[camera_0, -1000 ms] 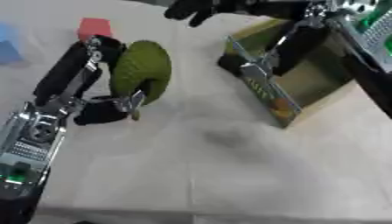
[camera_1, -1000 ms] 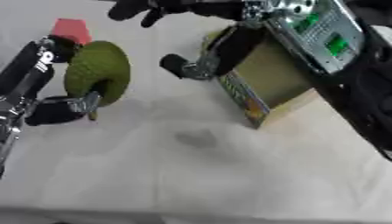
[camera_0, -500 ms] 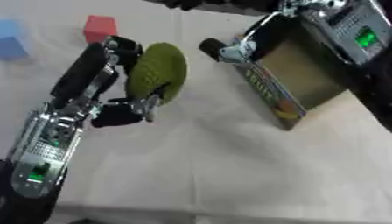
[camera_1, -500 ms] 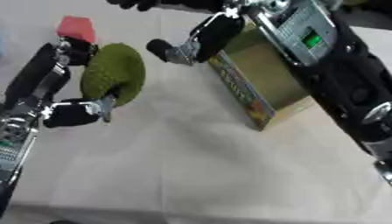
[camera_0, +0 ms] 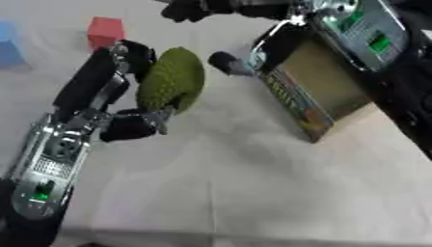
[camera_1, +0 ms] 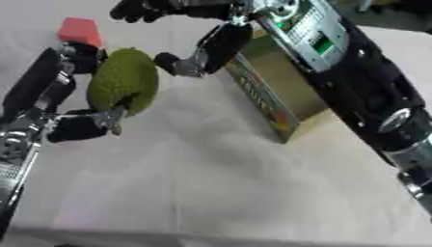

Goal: Pick up the objects with one hand, pass them to the other hand, and then place them into the box on the other side of the table.

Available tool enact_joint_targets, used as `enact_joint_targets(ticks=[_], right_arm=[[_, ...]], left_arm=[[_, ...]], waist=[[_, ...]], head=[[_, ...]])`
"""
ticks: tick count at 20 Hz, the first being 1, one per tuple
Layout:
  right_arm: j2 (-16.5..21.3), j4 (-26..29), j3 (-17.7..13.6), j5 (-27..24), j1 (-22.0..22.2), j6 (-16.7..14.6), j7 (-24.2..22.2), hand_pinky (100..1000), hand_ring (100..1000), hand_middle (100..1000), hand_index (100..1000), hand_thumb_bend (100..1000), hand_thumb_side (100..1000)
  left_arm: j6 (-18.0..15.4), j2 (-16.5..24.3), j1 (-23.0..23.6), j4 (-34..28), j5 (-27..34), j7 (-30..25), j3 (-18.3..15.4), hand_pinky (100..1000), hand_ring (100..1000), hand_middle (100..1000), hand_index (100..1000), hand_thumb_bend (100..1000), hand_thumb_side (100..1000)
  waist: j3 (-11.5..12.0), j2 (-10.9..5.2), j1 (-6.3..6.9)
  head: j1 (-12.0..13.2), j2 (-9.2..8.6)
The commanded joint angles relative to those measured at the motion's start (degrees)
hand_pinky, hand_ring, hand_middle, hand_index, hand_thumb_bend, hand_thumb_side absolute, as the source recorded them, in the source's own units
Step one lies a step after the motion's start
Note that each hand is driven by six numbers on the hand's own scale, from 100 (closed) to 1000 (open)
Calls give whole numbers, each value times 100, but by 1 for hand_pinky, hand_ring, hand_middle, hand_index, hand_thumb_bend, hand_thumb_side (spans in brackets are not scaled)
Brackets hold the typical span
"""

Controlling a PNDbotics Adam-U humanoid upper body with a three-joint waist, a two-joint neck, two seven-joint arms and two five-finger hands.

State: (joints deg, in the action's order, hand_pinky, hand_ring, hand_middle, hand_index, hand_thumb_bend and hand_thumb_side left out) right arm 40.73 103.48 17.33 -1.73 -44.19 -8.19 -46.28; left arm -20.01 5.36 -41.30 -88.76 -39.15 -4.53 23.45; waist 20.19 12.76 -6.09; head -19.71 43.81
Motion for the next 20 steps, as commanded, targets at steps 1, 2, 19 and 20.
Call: enact_joint_targets(ticks=[1, 2, 19, 20], right_arm=[[99, 85, -31, -47, -52, 28, -250, 1000, 1000, 1000, 1000, 100, 284], [95, 92, -27, -72, -54, 49, -323, 1000, 1000, 1000, 1000, 100, 282], [-61, 23, 68, 77, -73, 39, -569, 1000, 1000, 1000, 1000, 100, 277], [-75, 12, 78, 96, -79, 29, -569, 1000, 1000, 1000, 1000, 100, 277]], left_arm=[[-27, -35, -103, -46, -78, 68, -67, 380, 386, 351, 385, 100, 245], [-30, -43, -104, -37, -97, 82, -74, 380, 386, 351, 385, 100, 243], [-168, -227, -149, -69, -210, 124, -9, 382, 386, 350, 395, 100, 235], [-176, -236, -151, -74, -206, 114, -1, 382, 386, 349, 394, 100, 236]], waist=[[-1, -48, 42], [2, -43, 50], [92, 27, 42], [99, 30, 36]], head=[[-86, 30], [-100, 30], [-333, 30], [-334, 30]])
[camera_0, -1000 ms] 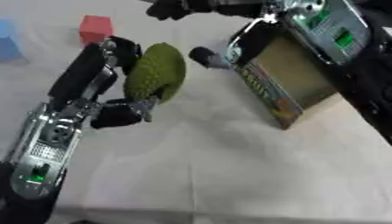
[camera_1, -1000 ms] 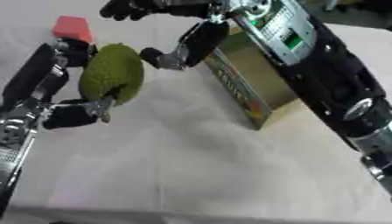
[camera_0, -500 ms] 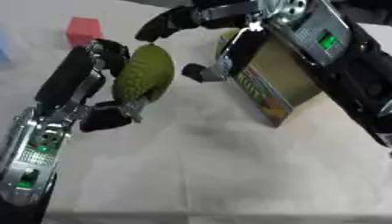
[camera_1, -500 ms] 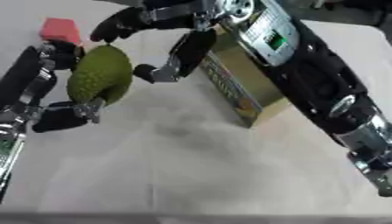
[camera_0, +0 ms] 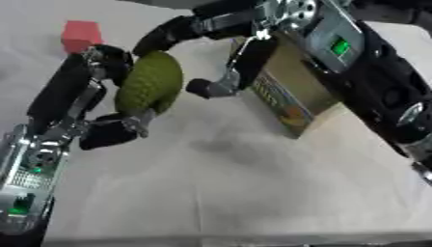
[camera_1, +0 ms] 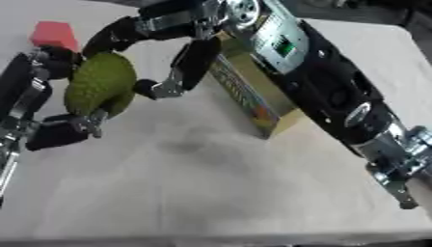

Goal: Pick up the objects with one hand, pass them to the other hand, and then place them into the box on the other side of the table.

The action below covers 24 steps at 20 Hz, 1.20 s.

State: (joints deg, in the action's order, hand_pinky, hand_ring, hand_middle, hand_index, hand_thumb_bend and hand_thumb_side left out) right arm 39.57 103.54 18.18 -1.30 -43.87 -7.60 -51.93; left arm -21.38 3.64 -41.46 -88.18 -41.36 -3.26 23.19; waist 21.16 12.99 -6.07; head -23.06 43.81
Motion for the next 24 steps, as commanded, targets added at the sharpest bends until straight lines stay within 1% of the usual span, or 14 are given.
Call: enact_joint_targets(ticks=[1, 8, 12, 16, 18, 20, 21, 22, 24], right_arm=[[29, -2, 4, 71, -116, -43, -3, 1000, 1000, 1000, 1000, 100, 276], [-18, -62, 48, 188, -128, -116, -3, 1000, 1000, 1000, 1000, 100, 267], [-29, -120, -28, 314, -132, -144, 35, 1000, 1000, 1000, 1000, 100, 279], [-34, -141, -30, 459, -121, -239, 144, 992, 1000, 999, 976, 100, 273], [-40, -135, -13, 496, -116, -288, 140, 984, 1000, 950, 941, 100, 255], [-43, -136, -12, 511, -111, -300, 150, 973, 1000, 861, 900, 100, 219], [-44, -135, -11, 501, -109, -292, 162, 965, 1000, 829, 875, 100, 192], [-43, -131, -10, 486, -106, -280, 171, 960, 1000, 805, 857, 100, 182], [-39, -115, -1, 459, -101, -257, 172, 947, 1000, 752, 810, 100, 175]], left_arm=[[-47, -73, -137, -135, 20, -22, 35, 382, 386, 349, 394, 100, 235], [-120, -126, -163, -153, 48, -64, 84, 383, 386, 349, 395, 100, 232], [-151, -141, -161, -175, 70, -75, 101, 382, 385, 348, 395, 100, 234], [-144, -158, -166, -202, 104, -83, 94, 382, 385, 348, 395, 100, 237], [-135, -171, -168, -218, 114, -79, 88, 381, 384, 347, 395, 100, 243], [-121, -181, -165, -228, 125, -78, 81, 381, 384, 347, 395, 100, 245], [-116, -186, -164, -233, 130, -77, 77, 381, 384, 347, 395, 100, 262], [-111, -190, -164, -238, 132, -75, 72, 381, 384, 347, 395, 100, 247], [-103, -203, -160, -253, 130, -60, 53, 381, 384, 347, 396, 100, 250]], waist=[[11, 10, 30], [40, 34, 10], [58, 42, 6], [64, 46, 0], [67, 49, -5], [70, 51, -7], [71, 51, -8], [71, 51, -9], [69, 49, -11]], head=[[0, 30], [-11, 30], [-14, 30], [-21, 30], [-25, 30], [-28, 30], [-31, 30], [-30, 30], [-27, 30]])
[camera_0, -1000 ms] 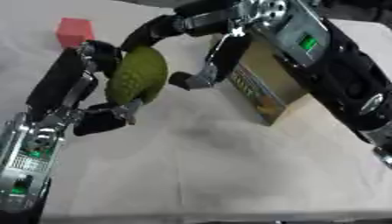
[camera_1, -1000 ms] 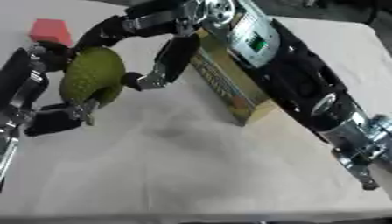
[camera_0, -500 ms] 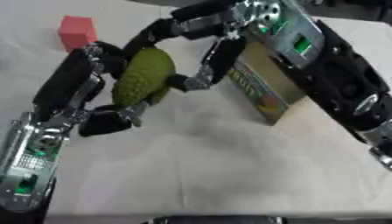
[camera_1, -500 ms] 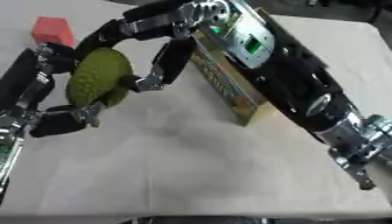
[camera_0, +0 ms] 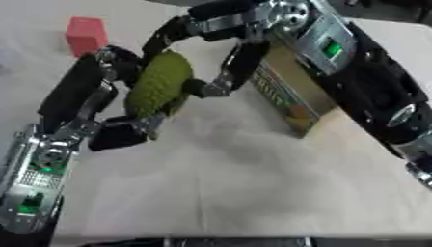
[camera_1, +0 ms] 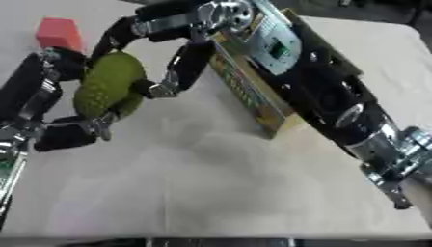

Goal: Pick up the objects with one hand, pass them to the other hand, and then place them into the box on the other side of the table.

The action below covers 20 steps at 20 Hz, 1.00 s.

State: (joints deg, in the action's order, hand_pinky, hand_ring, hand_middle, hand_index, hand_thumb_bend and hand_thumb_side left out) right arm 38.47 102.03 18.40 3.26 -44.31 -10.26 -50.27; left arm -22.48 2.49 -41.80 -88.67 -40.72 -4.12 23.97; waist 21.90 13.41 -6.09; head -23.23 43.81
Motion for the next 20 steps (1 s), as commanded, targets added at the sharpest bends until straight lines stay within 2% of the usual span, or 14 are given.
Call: enact_joint_targets(ticks=[1, 5, 11, 15, 20], right_arm=[[76, 42, -12, -11, -54, 9, -26, 937, 1000, 733, 793, 100, 174], [89, 63, 6, -73, -36, -14, -148, 886, 992, 673, 743, 100, 179], [95, 117, 39, -251, -11, 41, -170, 838, 880, 596, 666, 100, 148], [115, 181, 49, -424, -4, 164, -170, 806, 835, 587, 652, 100, 150], [136, 188, 39, -551, 9, 357, -170, 797, 822, 580, 638, 100, 170]], left_arm=[[13, -96, -120, -214, 59, 40, -41, 381, 384, 347, 396, 100, 249], [23, -113, -119, -213, 4, 81, -57, 381, 384, 347, 396, 100, 242], [45, -145, -121, -169, -61, 119, -59, 380, 383, 347, 397, 100, 246], [69, -164, -120, -149, -94, 151, -68, 380, 383, 347, 398, 100, 250], [114, -178, -113, -125, -109, 193, -78, 383, 387, 352, 404, 100, 227]], waist=[[-5, 5, -10], [-11, -3, -12], [-19, -1, -18], [-22, 1, -18], [-34, 0, -16]], head=[[-8, 30], [-7, 30], [0, 30], [-3, 30], [3, 30]])
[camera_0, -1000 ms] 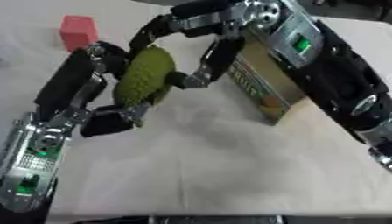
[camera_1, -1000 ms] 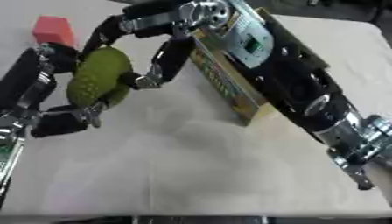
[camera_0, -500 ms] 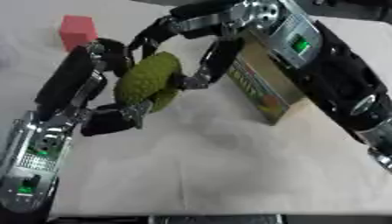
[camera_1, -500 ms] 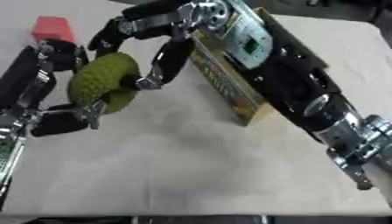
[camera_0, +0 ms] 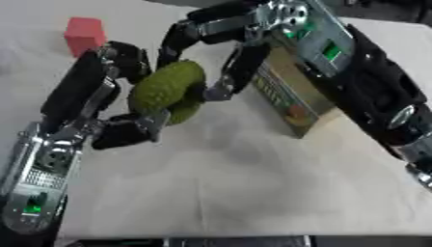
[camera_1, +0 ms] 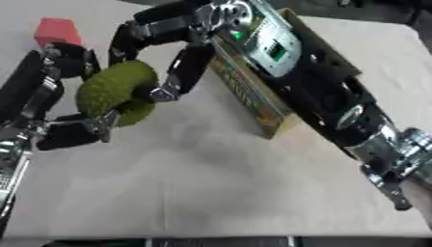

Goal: Pick up the objects with one hand, pass them to the other hand, and then place them into the box on the other side of the table.

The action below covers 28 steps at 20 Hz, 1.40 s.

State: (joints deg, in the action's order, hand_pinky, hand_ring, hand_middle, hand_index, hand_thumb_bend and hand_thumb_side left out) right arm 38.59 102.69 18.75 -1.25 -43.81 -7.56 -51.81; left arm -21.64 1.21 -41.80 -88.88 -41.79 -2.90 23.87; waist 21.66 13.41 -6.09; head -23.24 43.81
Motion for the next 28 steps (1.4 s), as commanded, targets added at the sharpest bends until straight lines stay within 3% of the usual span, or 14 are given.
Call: enact_joint_targets(ticks=[1, 5, 9, 11, 17, 24, 28], right_arm=[[128, 124, -4, -124, -40, 126, -16, 796, 821, 578, 637, 100, 173], [161, 150, -48, -237, -33, 263, -16, 794, 818, 571, 629, 100, 186], [224, 233, -110, -391, -24, 365, -16, 790, 815, 561, 618, 100, 202], [264, 297, -137, -468, -16, 401, -16, 787, 814, 558, 613, 100, 213], [409, 420, -219, -593, 53, 460, -5, 783, 812, 553, 605, 100, 232], [673, 515, -323, -793, 149, 499, 252, 782, 814, 552, 603, 100, 229], [896, 609, -423, -1000, 248, 533, 470, 785, 817, 556, 606, 100, 207]], left_arm=[[47, -53, -112, -95, -5, 78, -71, 390, 393, 360, 413, 100, 196], [165, -47, -92, -74, -28, 140, -91, 452, 444, 415, 472, 100, 100], [309, -21, -62, -61, -86, 231, -109, 531, 525, 507, 573, 100, 109], [391, -11, -48, -57, -144, 276, -123, 557, 556, 547, 625, 140, 188], [609, 54, 23, -64, -393, 499, -162, 674, 680, 679, 767, 550, 526], [823, 243, 222, -131, -459, 654, -244, 717, 718, 720, 802, 701, 737], [938, 551, 409, -260, -320, 568, -308, 728, 728, 723, 812, 786, 898]], waist=[[-12, -1, -14], [-25, -11, -1], [-45, -40, 25], [-59, -57, 41], [-111, -102, 114], [-174, -166, 248], [-243, -210, 354]], head=[[4, 30], [12, 30], [48, 30], [74, 30], [118, 30], [136, 30], [216, 30]])
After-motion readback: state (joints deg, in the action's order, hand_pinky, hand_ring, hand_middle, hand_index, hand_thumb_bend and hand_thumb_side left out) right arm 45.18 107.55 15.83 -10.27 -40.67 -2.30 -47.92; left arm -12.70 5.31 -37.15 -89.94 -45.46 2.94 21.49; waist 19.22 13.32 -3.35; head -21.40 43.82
